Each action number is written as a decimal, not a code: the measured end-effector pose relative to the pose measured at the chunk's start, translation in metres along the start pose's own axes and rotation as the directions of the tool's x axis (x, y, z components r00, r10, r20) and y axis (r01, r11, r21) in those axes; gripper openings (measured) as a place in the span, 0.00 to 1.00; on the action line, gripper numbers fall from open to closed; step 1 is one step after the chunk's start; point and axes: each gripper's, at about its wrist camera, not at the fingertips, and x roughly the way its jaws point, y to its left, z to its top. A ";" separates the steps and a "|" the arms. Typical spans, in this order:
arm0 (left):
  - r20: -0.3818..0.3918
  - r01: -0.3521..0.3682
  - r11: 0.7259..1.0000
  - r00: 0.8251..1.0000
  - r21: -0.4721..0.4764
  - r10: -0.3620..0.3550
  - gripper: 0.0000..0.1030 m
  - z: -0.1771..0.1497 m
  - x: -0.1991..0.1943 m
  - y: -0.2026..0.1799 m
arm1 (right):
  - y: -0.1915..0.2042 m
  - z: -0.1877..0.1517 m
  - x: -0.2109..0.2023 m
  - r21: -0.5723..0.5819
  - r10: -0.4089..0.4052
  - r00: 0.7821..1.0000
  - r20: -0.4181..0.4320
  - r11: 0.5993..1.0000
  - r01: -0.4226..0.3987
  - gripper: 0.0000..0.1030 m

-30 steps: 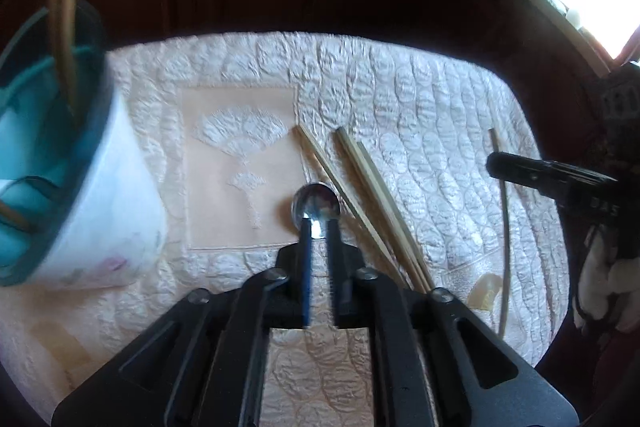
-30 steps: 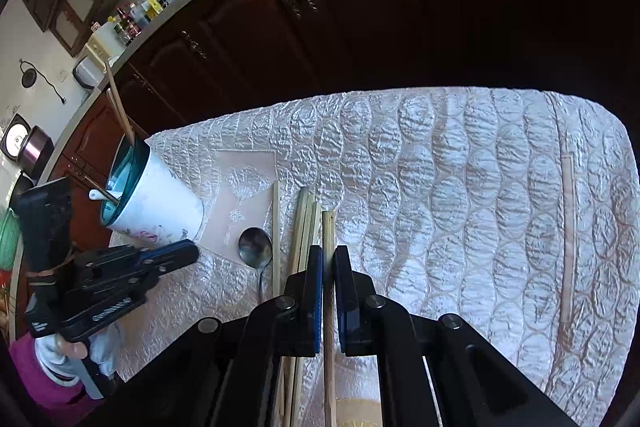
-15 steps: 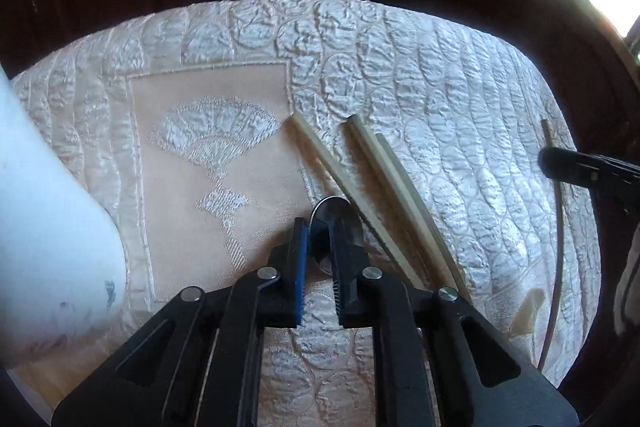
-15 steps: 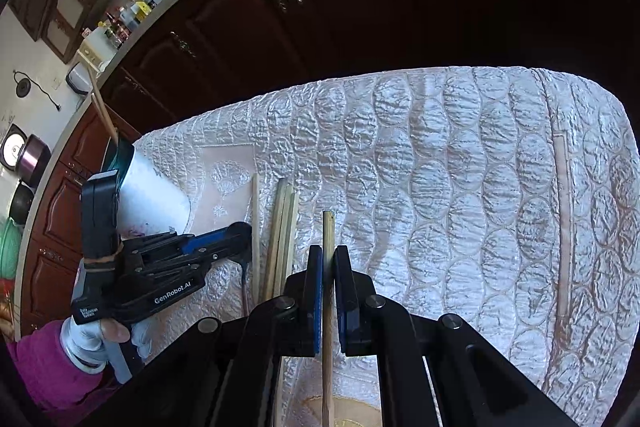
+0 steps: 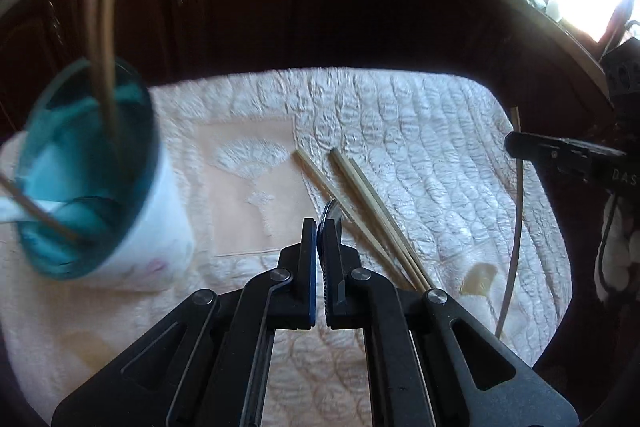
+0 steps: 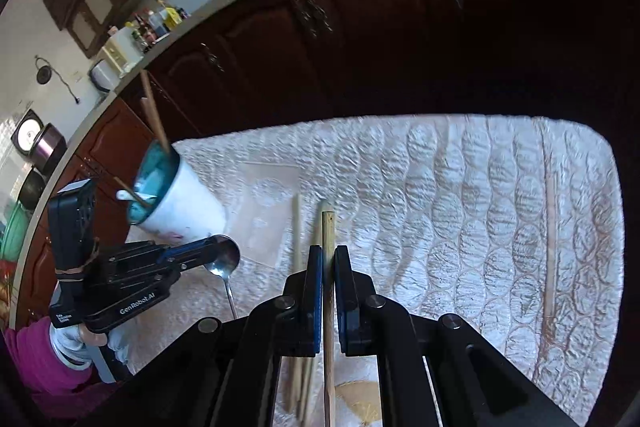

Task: Organize utensils
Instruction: 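Lift the silver spoon and chopstick and carry both over the cup, then lower into the cup and open the left tool while the right tool releases the chopstick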

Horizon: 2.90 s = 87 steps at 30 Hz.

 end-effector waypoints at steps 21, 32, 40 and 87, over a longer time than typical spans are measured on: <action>0.161 -0.037 0.999 0.986 -0.034 0.042 0.01 -0.004 -0.096 0.013 | 0.091 0.012 -0.074 -0.162 -0.009 0.988 0.152 0.986 0.034 0.05; 0.209 -0.064 0.996 0.975 -0.062 0.076 0.01 -0.003 -0.124 0.026 | 0.130 0.022 -0.076 -0.227 0.043 0.983 0.179 0.974 -0.002 0.05; 0.255 -0.081 0.992 0.962 -0.093 0.103 0.01 0.004 -0.149 0.042 | 0.152 0.030 -0.075 -0.252 0.079 0.979 0.189 0.967 -0.029 0.05; 0.322 -0.521 0.850 0.794 -0.077 0.516 0.01 0.065 -0.061 0.128 | 0.216 0.128 0.082 -0.262 0.113 0.981 0.159 0.963 -0.068 0.05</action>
